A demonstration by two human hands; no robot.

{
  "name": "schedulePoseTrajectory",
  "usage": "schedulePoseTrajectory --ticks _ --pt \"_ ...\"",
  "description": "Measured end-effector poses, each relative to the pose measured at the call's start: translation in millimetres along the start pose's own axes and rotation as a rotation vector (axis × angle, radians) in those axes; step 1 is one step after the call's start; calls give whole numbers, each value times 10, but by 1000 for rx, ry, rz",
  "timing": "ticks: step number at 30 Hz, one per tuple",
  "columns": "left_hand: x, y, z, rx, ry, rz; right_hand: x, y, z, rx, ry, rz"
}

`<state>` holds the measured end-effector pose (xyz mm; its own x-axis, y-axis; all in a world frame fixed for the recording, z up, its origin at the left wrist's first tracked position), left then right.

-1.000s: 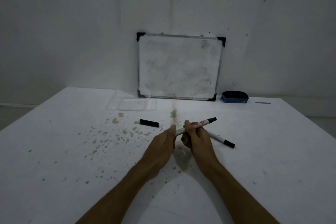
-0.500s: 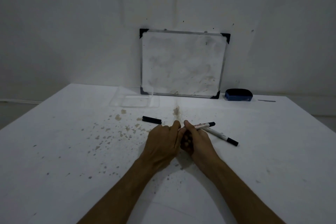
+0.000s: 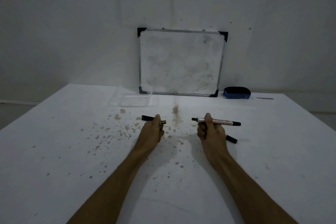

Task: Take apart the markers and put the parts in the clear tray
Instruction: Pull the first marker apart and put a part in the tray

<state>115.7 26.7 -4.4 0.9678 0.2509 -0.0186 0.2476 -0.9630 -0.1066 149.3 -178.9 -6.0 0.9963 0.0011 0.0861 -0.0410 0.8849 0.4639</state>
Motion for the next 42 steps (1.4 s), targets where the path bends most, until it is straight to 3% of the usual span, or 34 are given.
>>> schedulePoseTrajectory --ticks 3,6,9,11,19,22,26,29,33,37,39,42 --pt "-10 -24 56 108 51 33 18 -7 -49 88 73 24" --pt "-90 129 -60 409 216 26 19 45 -135 167 158 35" --pt "-106 116 -270 761 466 -110 35 13 -167 196 222 27" --pt "-88 73 -273 873 568 -173 23 28 -181 202 246 44" --pt "-25 -28 -140 933 542 -184 11 47 -204 184 289 62" --pt "-184 38 -275 670 489 -166 -1 33 -224 216 326 33" --pt "-172 490 33 -287 -103 130 -36 51 -43 105 185 11" --pt "-173 592 202 -667 -344 221 -146 152 258 -243 -87 50" --pt "-192 577 224 -810 -444 355 -447 448 446 -555 -322 169" --pt "-200 580 225 -837 -491 420 -589 713 -9 -1141 -333 411" --pt "-172 532 267 -844 -503 381 -516 659 38 -1126 -365 337" --pt "-184 530 246 -821 -493 366 -484 569 294 -897 -510 198"
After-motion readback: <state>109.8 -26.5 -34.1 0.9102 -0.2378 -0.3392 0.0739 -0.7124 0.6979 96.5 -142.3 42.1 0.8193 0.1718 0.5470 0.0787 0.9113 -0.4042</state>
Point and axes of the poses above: each hand's wrist, its own x-axis towards the middle knuckle, its own y-axis out of the palm, z = x × y, the point moved 10 cm from there along x, towards the middle knuckle, and after that the axes turned 4 degrees about x, right-handed, at the moved point
